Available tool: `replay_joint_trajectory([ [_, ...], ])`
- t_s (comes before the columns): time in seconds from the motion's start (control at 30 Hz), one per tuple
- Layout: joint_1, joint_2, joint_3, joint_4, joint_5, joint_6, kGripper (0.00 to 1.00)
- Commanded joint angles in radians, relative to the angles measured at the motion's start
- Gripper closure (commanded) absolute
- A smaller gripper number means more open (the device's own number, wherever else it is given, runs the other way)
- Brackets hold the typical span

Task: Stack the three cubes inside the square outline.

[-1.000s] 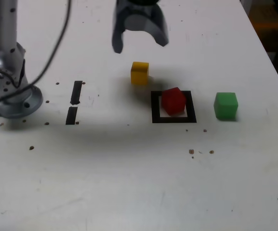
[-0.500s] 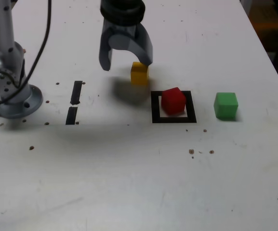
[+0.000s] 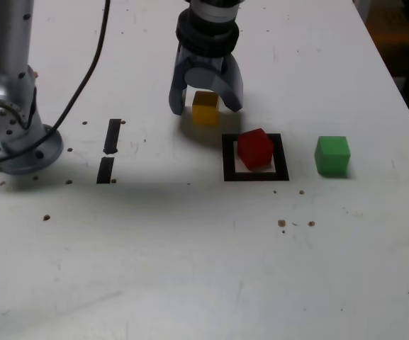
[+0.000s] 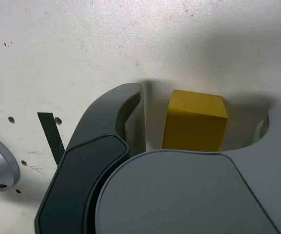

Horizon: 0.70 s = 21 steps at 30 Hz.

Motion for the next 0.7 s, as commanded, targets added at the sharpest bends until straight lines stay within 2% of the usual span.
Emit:
replay_joint_trajectory([
  [0.0, -0.001, 0.003, -0.004, 0.001, 0.001, 0.001, 0.55],
  [0.1, -0.002, 0.001, 0.000, -0.005, 0.002, 0.001, 0.69],
  [0.23, -0.002, 0.000, 0.005, -0.013, 0.002, 0.001, 0.82],
  [0.53, -0.002, 0.000, 0.005, -0.015, -0.010, 0.014, 0.95],
  [0.67, -0.006, -0.005, -0.002, -0.015, -0.021, 0.016, 0.98],
])
